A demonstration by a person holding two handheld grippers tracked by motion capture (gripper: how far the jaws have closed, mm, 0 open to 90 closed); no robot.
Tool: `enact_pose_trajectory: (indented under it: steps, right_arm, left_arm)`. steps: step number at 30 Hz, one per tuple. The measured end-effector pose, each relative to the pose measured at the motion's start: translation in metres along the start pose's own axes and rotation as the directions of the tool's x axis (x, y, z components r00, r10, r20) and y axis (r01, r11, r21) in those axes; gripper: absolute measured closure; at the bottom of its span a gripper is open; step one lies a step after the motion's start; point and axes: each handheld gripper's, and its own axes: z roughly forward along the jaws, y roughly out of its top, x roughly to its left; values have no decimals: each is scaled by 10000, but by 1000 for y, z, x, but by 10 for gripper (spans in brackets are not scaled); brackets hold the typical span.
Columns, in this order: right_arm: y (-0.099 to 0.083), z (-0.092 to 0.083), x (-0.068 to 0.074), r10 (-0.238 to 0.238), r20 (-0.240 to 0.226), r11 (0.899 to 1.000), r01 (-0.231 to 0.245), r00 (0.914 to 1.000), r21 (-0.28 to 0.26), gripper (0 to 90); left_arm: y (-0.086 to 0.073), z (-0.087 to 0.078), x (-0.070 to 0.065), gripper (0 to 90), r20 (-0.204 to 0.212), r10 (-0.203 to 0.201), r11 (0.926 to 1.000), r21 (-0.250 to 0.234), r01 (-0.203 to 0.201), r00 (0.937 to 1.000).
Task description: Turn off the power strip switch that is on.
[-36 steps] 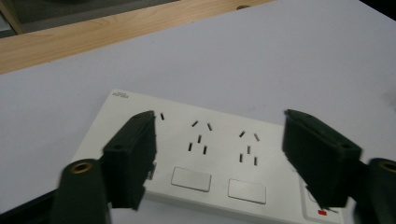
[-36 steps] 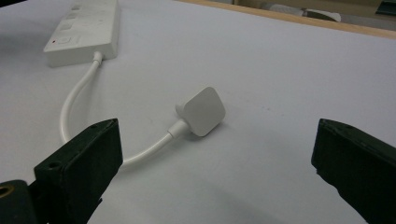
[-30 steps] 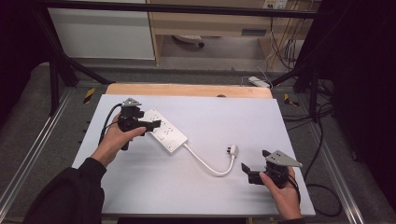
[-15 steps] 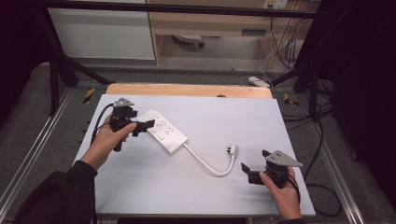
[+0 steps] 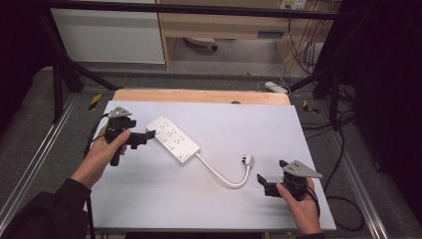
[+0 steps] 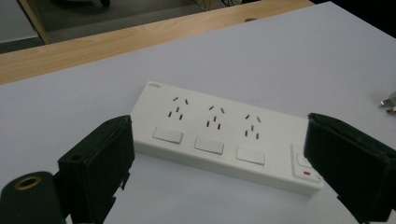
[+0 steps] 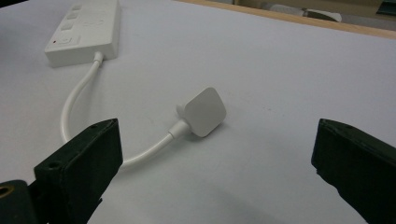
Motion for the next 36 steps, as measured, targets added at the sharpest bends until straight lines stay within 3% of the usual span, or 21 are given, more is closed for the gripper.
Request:
enact_pose_trajectory:
  steps: [15, 23, 36]
  right_arm:
    - [0, 1, 1, 1, -87, 10000, -1, 10000, -12, 24]
    - [0, 1, 1, 10, -76, 10000, -10, 10000, 3, 24]
    - [0, 1, 2, 28, -80, 10000, -29, 10000, -16, 24]
  left_arm:
    - [-23, -26, -1, 86, 43, -96, 9999, -136, 97, 9999]
    - [-32, -37, -7, 85, 150, 82, 10000, 6, -82, 9999]
    - [-45, -62, -20, 85, 169, 238, 9994, -250, -233, 9996]
